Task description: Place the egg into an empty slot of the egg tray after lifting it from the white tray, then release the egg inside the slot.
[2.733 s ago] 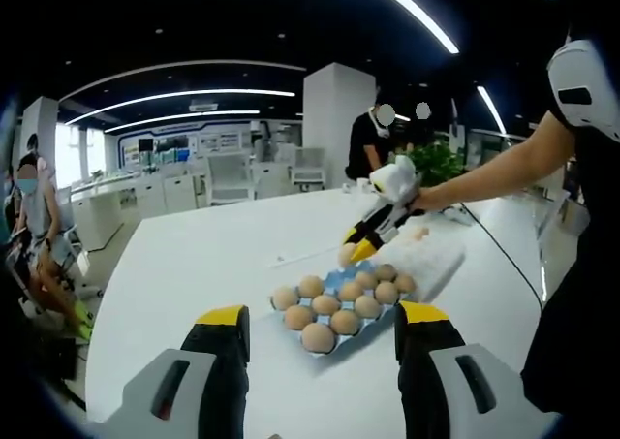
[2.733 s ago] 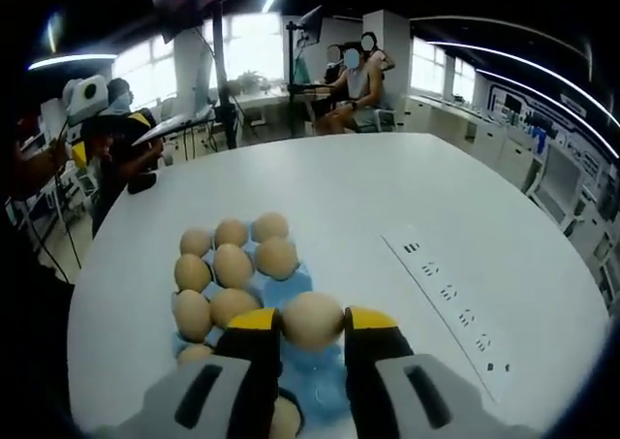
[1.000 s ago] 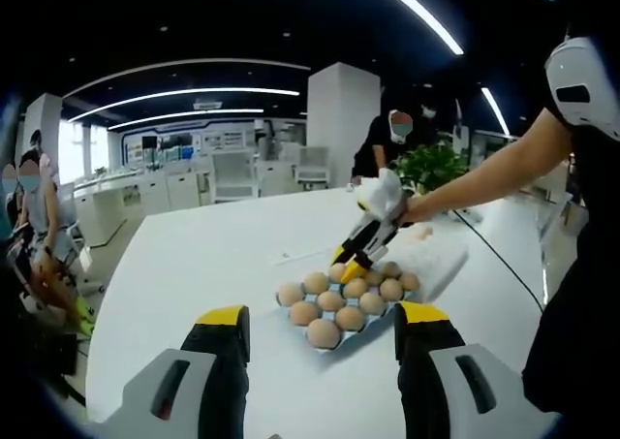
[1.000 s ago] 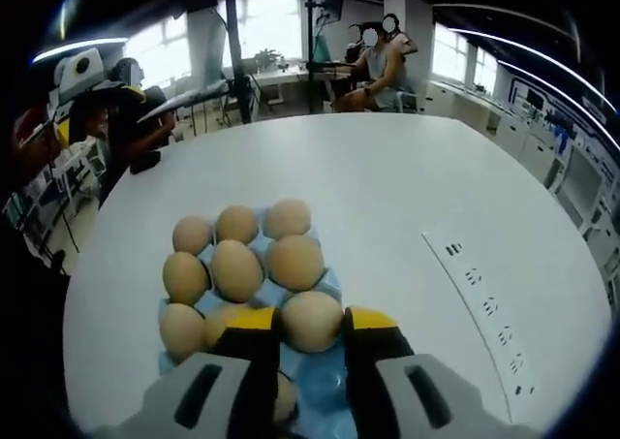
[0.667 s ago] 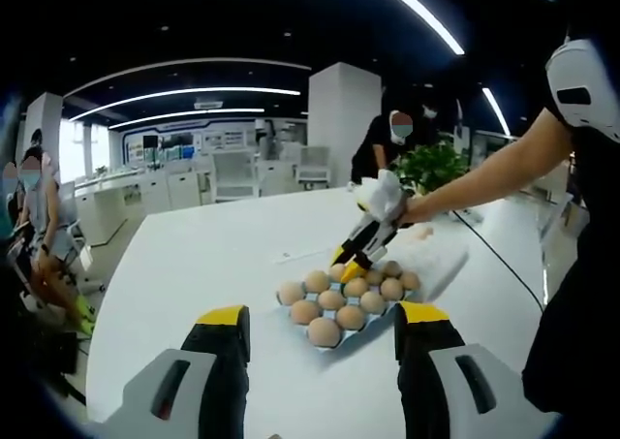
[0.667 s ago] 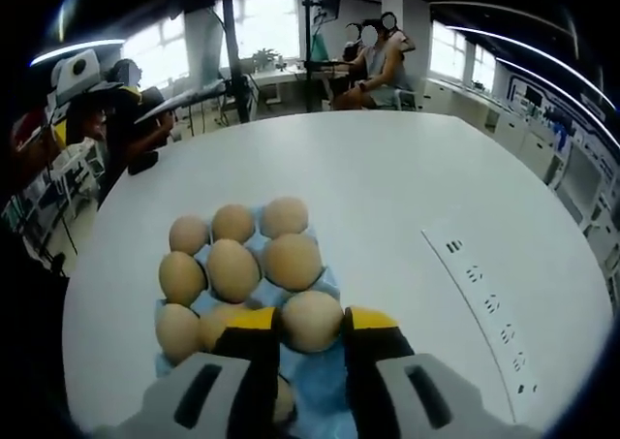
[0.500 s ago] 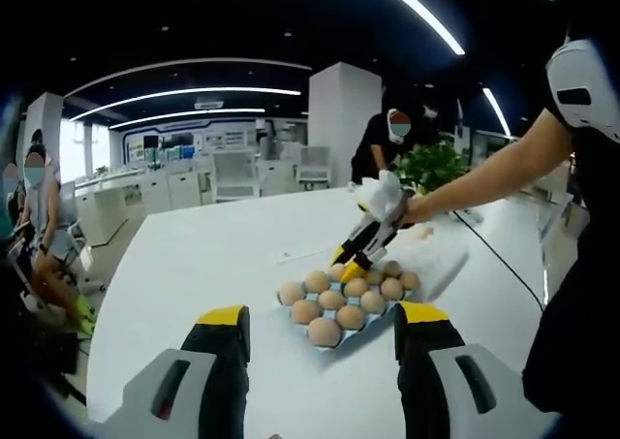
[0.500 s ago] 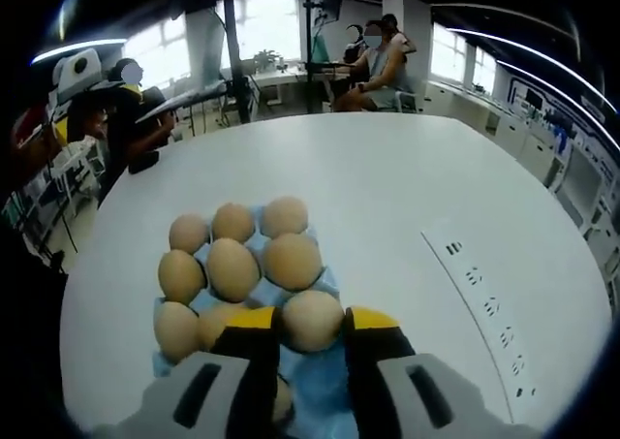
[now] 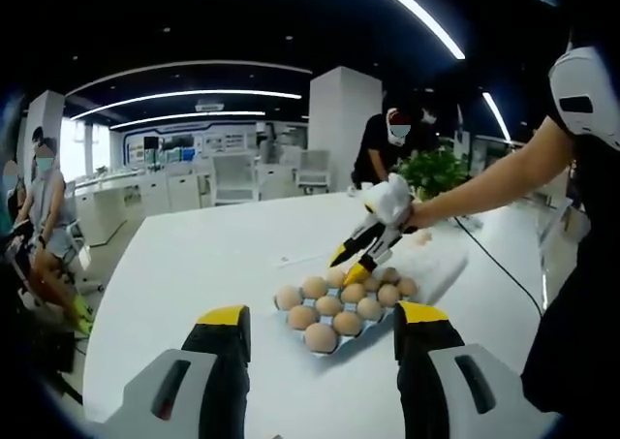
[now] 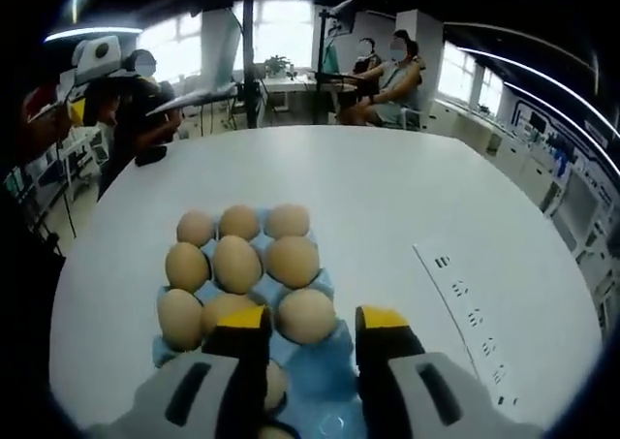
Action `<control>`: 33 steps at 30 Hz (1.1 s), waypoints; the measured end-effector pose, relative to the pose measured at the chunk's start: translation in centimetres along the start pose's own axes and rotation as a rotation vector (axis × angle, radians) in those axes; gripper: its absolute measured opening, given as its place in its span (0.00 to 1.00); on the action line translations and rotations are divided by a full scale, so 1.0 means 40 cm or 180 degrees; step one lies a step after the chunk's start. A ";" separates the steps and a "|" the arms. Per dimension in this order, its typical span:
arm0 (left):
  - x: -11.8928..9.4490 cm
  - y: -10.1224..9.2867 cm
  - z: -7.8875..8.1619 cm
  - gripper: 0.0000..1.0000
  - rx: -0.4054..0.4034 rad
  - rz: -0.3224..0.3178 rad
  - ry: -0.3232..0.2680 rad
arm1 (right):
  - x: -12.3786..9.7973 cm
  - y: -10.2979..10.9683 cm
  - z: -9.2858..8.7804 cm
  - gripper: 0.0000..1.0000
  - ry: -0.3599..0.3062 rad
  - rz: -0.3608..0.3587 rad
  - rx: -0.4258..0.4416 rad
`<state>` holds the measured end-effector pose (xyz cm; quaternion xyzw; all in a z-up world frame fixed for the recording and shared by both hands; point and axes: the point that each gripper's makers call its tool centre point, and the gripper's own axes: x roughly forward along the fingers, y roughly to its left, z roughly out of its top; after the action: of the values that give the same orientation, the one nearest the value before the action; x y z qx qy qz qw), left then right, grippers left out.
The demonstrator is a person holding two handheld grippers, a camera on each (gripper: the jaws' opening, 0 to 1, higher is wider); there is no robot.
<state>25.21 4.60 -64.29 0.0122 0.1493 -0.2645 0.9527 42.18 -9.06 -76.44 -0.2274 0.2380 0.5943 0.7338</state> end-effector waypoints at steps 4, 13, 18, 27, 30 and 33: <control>0.003 -0.005 0.004 0.60 0.0028 -0.0021 0.0003 | -0.021 -0.004 0.004 0.36 -0.0039 -0.0035 0.0039; 0.009 -0.014 0.005 0.60 0.0046 -0.0053 0.0006 | -0.059 -0.010 0.001 0.35 -0.0105 -0.0120 0.0062; 0.011 -0.015 0.003 0.60 0.0050 -0.0059 0.0017 | -0.084 -0.027 -0.021 0.34 -0.0097 -0.0191 0.0127; 0.017 -0.017 0.007 0.60 0.0065 -0.0078 0.0013 | -0.127 -0.045 -0.061 0.32 -0.0069 -0.0313 0.0159; 0.021 -0.018 0.006 0.60 0.0066 -0.0084 0.0015 | -0.144 -0.049 -0.078 0.32 -0.0048 -0.0345 0.0196; 0.022 -0.020 0.009 0.60 0.0065 -0.0091 0.0008 | -0.168 -0.059 -0.098 0.32 -0.0038 -0.0402 0.0239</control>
<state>25.63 3.44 -64.17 0.0201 0.1480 -0.2795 0.9485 42.97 -17.06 -75.25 -0.2107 0.2410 0.5388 0.7792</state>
